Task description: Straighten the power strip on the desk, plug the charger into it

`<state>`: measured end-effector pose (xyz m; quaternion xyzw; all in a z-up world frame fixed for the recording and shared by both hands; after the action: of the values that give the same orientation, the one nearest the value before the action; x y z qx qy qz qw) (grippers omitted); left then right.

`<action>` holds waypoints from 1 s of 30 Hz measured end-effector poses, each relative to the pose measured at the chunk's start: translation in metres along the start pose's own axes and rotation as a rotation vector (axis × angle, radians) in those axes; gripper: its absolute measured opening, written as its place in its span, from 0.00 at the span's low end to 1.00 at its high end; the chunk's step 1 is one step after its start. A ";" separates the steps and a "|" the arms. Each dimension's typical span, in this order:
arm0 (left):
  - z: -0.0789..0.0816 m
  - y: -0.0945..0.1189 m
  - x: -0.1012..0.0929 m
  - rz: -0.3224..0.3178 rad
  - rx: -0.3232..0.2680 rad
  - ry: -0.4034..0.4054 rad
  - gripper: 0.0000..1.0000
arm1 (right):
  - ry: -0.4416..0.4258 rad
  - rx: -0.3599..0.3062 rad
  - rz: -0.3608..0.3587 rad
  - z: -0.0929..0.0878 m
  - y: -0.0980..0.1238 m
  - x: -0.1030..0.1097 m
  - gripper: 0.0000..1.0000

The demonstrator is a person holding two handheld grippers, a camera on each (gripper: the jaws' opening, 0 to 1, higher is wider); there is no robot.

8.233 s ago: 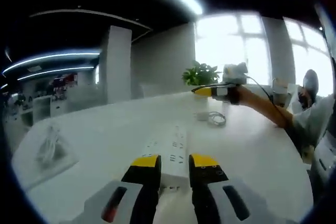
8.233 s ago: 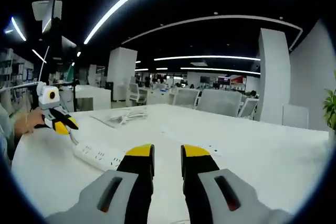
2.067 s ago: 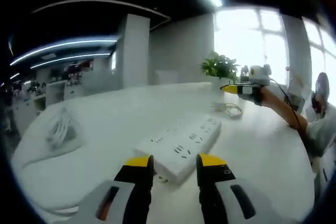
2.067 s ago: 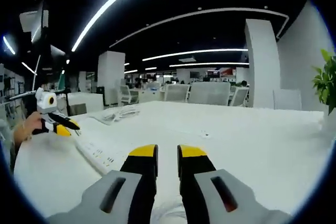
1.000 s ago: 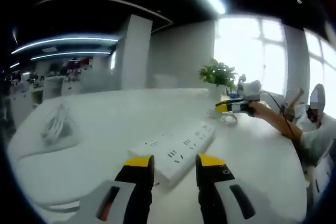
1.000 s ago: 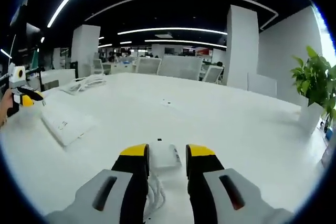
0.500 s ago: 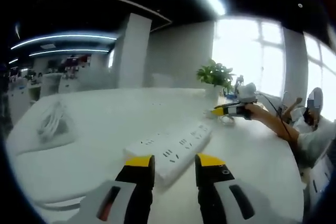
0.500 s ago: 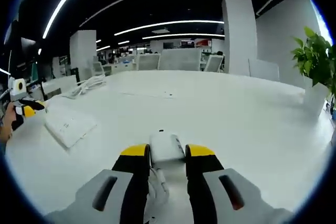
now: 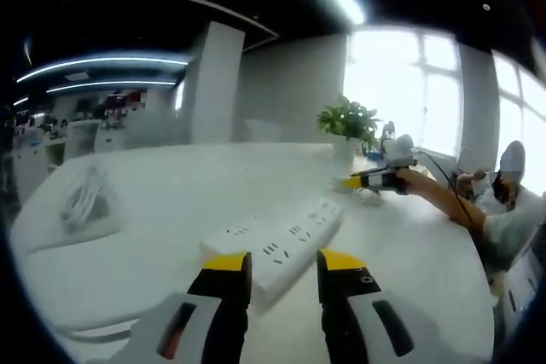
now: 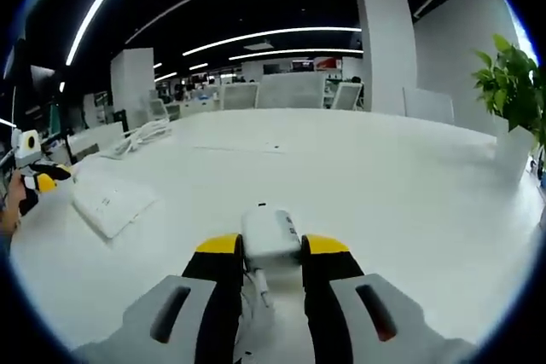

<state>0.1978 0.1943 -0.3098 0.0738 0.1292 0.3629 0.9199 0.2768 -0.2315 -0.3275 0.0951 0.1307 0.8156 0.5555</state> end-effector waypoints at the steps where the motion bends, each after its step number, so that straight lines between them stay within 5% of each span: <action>1: 0.000 0.000 0.000 0.000 0.001 0.001 0.32 | -0.002 0.002 0.000 0.000 0.000 0.000 0.26; 30: -0.001 0.001 0.000 0.004 0.011 -0.003 0.32 | 0.018 0.034 0.008 -0.002 -0.003 0.003 0.26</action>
<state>0.1970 0.1956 -0.3104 0.0798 0.1297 0.3637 0.9190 0.2782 -0.2278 -0.3302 0.0978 0.1490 0.8164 0.5494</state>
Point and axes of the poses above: the point that each gripper's makers call its tool centre point, and the gripper's own axes: y roughly backward along the fingers, x roughly to its left, z roughly out of its top, the point moved 8 cm from there along y, roughly backward along the fingers, and after that the axes turned 3 degrees about -x, right-handed, at the moved point
